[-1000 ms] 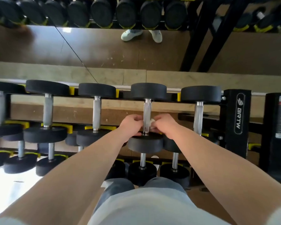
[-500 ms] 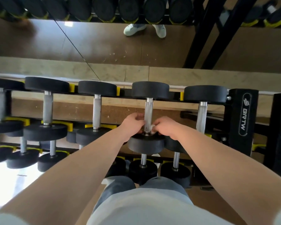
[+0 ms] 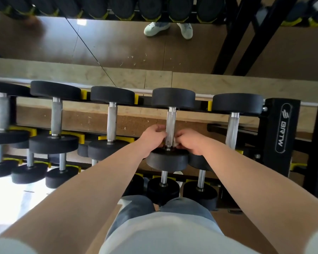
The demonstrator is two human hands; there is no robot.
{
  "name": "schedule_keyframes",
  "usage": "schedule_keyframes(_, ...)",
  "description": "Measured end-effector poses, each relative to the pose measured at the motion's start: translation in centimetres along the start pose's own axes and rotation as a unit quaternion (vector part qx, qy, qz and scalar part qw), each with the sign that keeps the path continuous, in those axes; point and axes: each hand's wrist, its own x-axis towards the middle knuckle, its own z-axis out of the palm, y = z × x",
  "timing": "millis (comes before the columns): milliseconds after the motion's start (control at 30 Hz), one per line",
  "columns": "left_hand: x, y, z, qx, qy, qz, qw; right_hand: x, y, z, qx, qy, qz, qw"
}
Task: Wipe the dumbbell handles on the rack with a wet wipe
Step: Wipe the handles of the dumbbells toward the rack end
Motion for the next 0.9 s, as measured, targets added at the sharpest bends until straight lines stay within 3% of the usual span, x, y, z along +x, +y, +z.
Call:
schedule_keyframes(67,0.0,0.0,0.0,-0.003,-0.002,0.000,1.000,0.3,-0.7,-0.2,0.147,0.008,0.017,0.989)
schedule_keyframes(133,-0.1,0.0,-0.2,-0.012,-0.006,-0.007,1.000,0.8,-1.8,-0.8,0.309,0.033,-0.012,0.950)
schedule_keyframes(200,-0.1,0.0,-0.2,-0.022,-0.008,-0.012,1.000,1.2,-2.5,-1.3,0.405,0.056,-0.046,0.912)
schedule_keyframes(300,-0.1,0.1,-0.3,-0.021,-0.011,-0.009,1.000,1.0,-2.1,-1.3,0.344,0.054,-0.054,0.936)
schedule_keyframes(333,-0.2,0.1,-0.3,-0.018,-0.014,-0.006,1.000,0.7,-1.5,-1.0,0.275,0.045,-0.046,0.959)
schedule_keyframes(400,-0.2,0.0,-0.3,-0.012,-0.019,0.002,1.000,0.2,-0.2,-0.5,0.029,0.023,-0.043,0.998)
schedule_keyframes(467,-0.3,0.0,-0.4,-0.012,-0.024,0.006,1.000,-0.3,0.3,0.0,-0.135,0.003,-0.041,0.990)
schedule_keyframes(500,-0.3,0.0,-0.4,-0.012,-0.025,0.006,1.000,-0.2,0.1,0.1,-0.125,0.000,-0.038,0.991)
schedule_keyframes(567,-0.4,0.1,-0.5,-0.011,-0.026,0.003,1.000,0.5,-0.6,-0.3,0.056,-0.007,-0.023,0.998)
schedule_keyframes(667,-0.5,0.0,-0.7,-0.018,-0.028,-0.006,0.999,2.1,-2.1,-1.6,0.368,0.024,-0.050,0.928)
schedule_keyframes(733,-0.5,-0.1,-0.7,-0.024,-0.031,-0.008,0.999,2.5,-2.6,-2.1,0.451,0.033,-0.072,0.889)
schedule_keyframes(800,-0.6,-0.2,-0.8,-0.030,-0.030,-0.013,0.999,2.0,-2.3,-2.0,0.394,0.025,-0.071,0.916)
schedule_keyframes(900,-0.6,-0.1,-0.8,-0.038,-0.034,-0.015,0.999,1.5,-0.3,-0.7,0.137,-0.003,-0.037,0.990)
